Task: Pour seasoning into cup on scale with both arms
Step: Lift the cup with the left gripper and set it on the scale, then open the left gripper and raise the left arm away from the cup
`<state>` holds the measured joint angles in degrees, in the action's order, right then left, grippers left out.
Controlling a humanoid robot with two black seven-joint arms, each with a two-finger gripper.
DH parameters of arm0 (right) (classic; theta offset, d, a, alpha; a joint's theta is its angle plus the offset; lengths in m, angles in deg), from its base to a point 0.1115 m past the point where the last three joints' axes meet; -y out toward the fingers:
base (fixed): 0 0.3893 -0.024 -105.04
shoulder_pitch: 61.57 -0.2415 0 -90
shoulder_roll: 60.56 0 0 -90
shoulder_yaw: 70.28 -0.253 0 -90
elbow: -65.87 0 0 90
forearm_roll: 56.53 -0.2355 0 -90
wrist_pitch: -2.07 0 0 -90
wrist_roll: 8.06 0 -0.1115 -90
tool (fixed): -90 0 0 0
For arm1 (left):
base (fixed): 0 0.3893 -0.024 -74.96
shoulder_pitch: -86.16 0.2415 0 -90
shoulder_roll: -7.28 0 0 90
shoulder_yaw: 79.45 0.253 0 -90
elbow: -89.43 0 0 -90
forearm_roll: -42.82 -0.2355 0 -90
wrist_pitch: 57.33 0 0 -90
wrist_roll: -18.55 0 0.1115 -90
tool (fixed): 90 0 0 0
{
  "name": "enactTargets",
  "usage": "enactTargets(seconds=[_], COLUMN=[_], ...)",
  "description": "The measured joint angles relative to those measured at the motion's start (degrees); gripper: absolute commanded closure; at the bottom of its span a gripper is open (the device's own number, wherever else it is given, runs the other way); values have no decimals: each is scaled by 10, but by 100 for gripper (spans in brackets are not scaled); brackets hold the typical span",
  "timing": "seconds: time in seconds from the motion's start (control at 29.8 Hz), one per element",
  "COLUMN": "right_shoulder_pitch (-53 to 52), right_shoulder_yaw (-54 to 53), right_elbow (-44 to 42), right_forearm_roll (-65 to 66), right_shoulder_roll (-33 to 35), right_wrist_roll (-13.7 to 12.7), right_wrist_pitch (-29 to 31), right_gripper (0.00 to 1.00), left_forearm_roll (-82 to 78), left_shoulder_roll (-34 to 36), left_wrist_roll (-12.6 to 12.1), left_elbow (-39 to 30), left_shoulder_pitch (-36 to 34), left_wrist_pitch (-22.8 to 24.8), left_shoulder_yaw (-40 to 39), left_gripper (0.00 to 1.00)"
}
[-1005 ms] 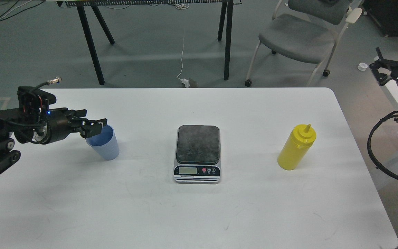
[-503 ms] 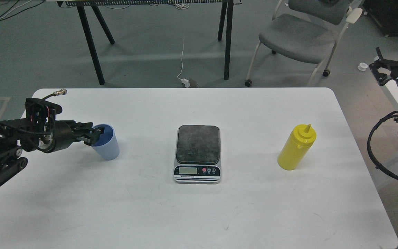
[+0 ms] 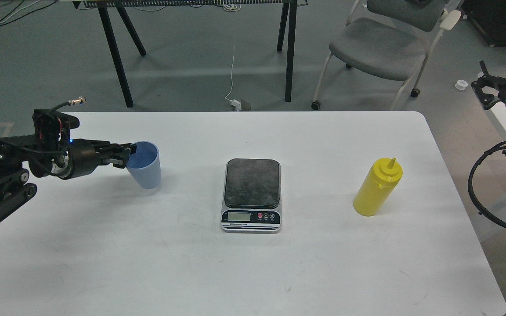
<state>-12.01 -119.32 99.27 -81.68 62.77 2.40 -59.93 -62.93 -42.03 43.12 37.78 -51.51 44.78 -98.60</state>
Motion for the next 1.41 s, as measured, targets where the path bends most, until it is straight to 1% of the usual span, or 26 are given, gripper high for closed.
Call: enactTargets(seconds=[0.1, 0.17, 0.3, 0.34, 0.44, 0.5, 0.64, 0.74, 0.84, 0.87, 0.9, 1.01, 1.11, 1.14, 1.21, 1.27, 1.41], right_shoulder_pitch=[0, 0, 0, 1, 4, 7, 10, 13, 13, 13, 14, 14, 15, 16, 23, 34, 88], right_shoulder_yaw=[0, 0, -1, -1, -1, -2, -3, -4, -4, -4, -3, -3, -3, -3, -3, -3, -5], right_elbow=[0, 0, 1, 1, 1, 2, 2, 2, 2, 3, 4, 4, 5, 6, 9, 17, 85], right_forearm_roll=[0, 0, 0, 0, 0, 0, -1, -1, -1, -1, -1, -1, -1, -1, -2, -5, -10], right_shoulder_roll=[6, 10, 19, 22, 31, 36, 41, 42, 42, 42, 42, 42, 42, 43, 46, 53, 79], right_wrist_roll=[0, 0, 0, 0, 0, 0, 0, 0, 0, 0, 0, 0, 0, -1, -3, -5, -5], right_wrist_pitch=[0, 0, 0, 0, 0, 0, 0, 0, 0, 0, 0, 0, 0, 0, 0, 0, 0], right_gripper=[0, 0, 0, 0, 0, 0, 0, 0, 0, 0, 0, 0, 0, 0, 0, 0, 0], left_forearm_roll=[0, -3, -6, -6, -7, -7, -7, -7, -7, -7, -6, -4, 0, 1, 13, 48, 183], left_shoulder_roll=[-3, -18, -117, -135, -178, -202, -244, -255, -258, -259, -259, -259, -259, -259, -259, -257, -245], left_wrist_roll=[-4, -15, -56, -63, -81, -88, -92, -96, -98, -98, -98, -99, -101, -101, -101, -102, -99], left_elbow=[-33, -44, -49, -49, -44, -37, -22, -9, 2, 3, 4, 5, 5, 5, 2, -1, -10], left_shoulder_pitch=[-58, -91, -137, -143, -151, -151, -144, -133, -128, -128, -127, -120, -114, -114, -113, -114, -129], left_wrist_pitch=[37, 59, 76, 78, 80, 80, 77, 76, 73, 70, 68, 59, 52, 49, 37, 22, 13], left_shoulder_yaw=[-1, -1, 17, 27, 69, 93, 109, 111, 111, 111, 110, 107, 104, 102, 95, 85, 70], left_gripper=[99, 99, 98, 98, 98, 98, 97, 95, 90, 86, 75, 53, 24, 19, 13, 10, 5])
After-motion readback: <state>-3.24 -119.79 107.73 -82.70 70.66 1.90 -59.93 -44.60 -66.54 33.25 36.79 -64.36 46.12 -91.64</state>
